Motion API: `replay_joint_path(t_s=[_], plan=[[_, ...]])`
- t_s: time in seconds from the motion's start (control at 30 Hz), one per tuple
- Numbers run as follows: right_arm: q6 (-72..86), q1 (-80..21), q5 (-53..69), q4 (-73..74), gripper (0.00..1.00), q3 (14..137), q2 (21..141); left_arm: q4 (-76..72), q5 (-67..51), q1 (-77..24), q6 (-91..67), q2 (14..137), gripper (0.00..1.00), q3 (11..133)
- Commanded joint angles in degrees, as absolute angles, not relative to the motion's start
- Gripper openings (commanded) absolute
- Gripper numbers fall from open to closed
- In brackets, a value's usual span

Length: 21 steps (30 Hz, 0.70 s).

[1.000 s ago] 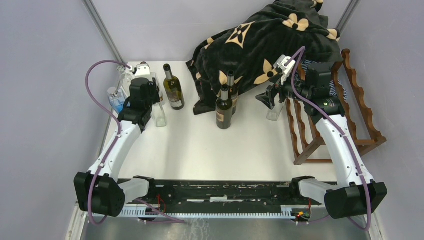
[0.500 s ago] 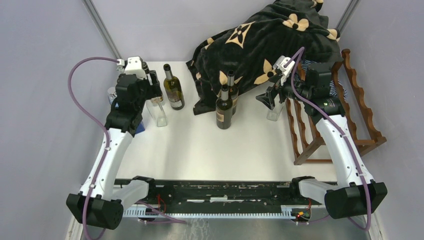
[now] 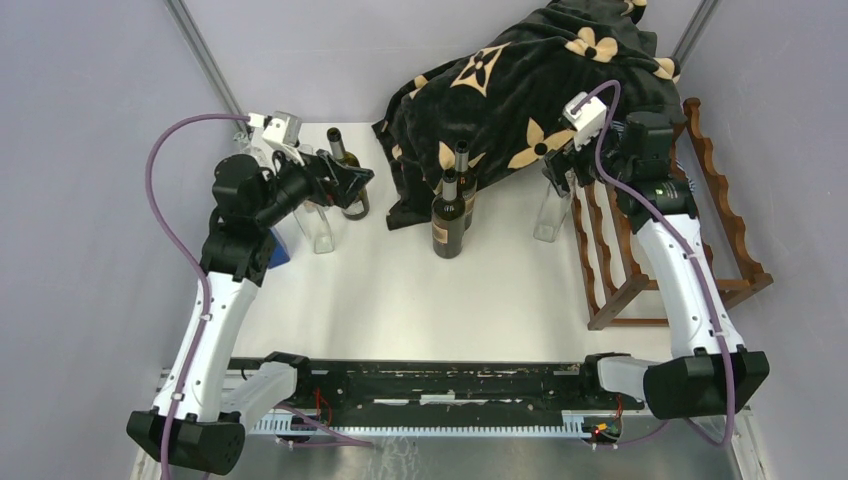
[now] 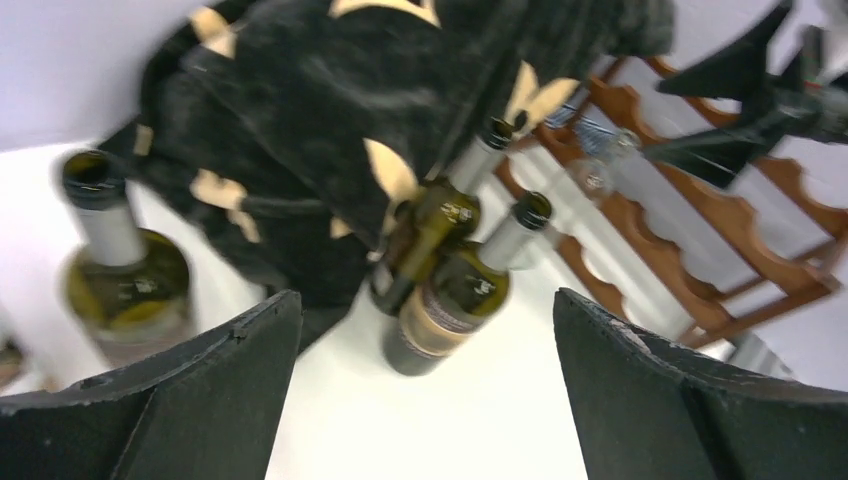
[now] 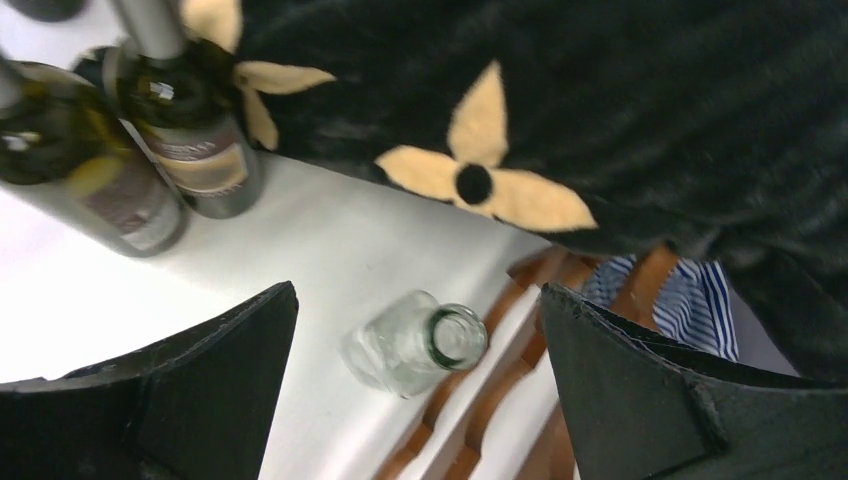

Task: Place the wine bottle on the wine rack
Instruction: Move the wine rack to the corner of the board.

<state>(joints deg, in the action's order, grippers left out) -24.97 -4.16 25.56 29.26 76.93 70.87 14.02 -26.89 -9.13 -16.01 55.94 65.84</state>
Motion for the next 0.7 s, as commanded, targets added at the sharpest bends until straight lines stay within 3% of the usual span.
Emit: replay_joint_path(t_s=[0.0,0.37,0.67], plan=[[-25.4,-3.1,18.0,30.4,0.95,79.9,73.2,3.5,-39.7,-11.3,-26.4,54.8,1.0,61.1],[-23.7,-1.7,17.4,30.5,0.85,79.4,77.9,0.2,-30.7,-31.5,-23.7,55.2,0.99,56.2],[-23.5,1.4,25.7,30.9,0.88,82.6,77.2,-4.4,-29.2,-34.9,-25.1,54.7,0.99,51.4]])
